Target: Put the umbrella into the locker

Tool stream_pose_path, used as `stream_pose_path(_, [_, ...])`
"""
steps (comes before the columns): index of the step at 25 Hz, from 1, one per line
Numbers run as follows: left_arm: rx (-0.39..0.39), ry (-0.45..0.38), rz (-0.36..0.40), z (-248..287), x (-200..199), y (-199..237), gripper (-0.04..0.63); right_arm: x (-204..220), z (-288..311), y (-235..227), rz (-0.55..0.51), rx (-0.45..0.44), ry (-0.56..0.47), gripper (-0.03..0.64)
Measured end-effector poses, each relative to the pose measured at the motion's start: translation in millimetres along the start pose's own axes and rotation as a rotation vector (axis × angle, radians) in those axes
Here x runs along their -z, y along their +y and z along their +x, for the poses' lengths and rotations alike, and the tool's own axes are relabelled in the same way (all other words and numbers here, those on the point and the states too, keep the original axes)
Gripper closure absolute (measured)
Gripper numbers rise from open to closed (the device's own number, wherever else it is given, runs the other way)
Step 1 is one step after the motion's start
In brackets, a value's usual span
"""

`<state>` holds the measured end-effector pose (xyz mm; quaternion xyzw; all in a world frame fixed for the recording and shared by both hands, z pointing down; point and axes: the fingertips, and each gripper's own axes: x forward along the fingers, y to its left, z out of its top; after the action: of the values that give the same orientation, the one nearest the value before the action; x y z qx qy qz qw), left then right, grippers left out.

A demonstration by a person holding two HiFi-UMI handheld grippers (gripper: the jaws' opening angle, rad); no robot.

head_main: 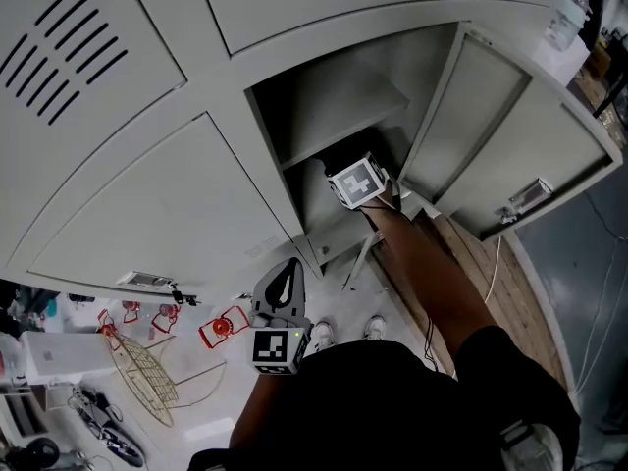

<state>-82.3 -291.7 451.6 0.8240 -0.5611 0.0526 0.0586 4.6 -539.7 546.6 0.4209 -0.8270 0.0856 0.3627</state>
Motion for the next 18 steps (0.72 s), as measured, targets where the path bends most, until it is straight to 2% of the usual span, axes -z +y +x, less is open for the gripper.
stream_pose_path(5, [0.001,-0.008,0.0,2.0,-2.2,-1.5,0.597,-23.7,-14.7,12.7,0.009,-0.042,-0.037,0.367])
stream_pose_path(7, [0.004,-0.01,0.001,2.0,-2.3,-3.4,0.597,-22.8,-13.6,11.4,0.004,-0.052,-0.064,0.313])
stream_pose_path(8, [0.005,-0.008,0.002,1.0,-1.9,-3.7,0.597,-21.7,-14.0,11.4,0.011,-0.06,-0.088,0.266])
stream_pose_path(10, [0.005,-0.006,0.003,-1.0,-1.6,-3.7,0.598,-20.8,-25.2,12.1,0.048,-0.077,-0.147,0.231])
stream_pose_path(15, [0.01,0.002,0.004,-2.5,-1.3,-5.1,0.598,-15.0,-83.0,22.6,0.1,-0.119,-0.342,0.209])
stream_pose_path(18, [0.018,-0.009,0.013,-0.2,-3.0,-5.4,0.597,-2.5,-118.6,31.4,0.111,-0.116,-0.415,0.209])
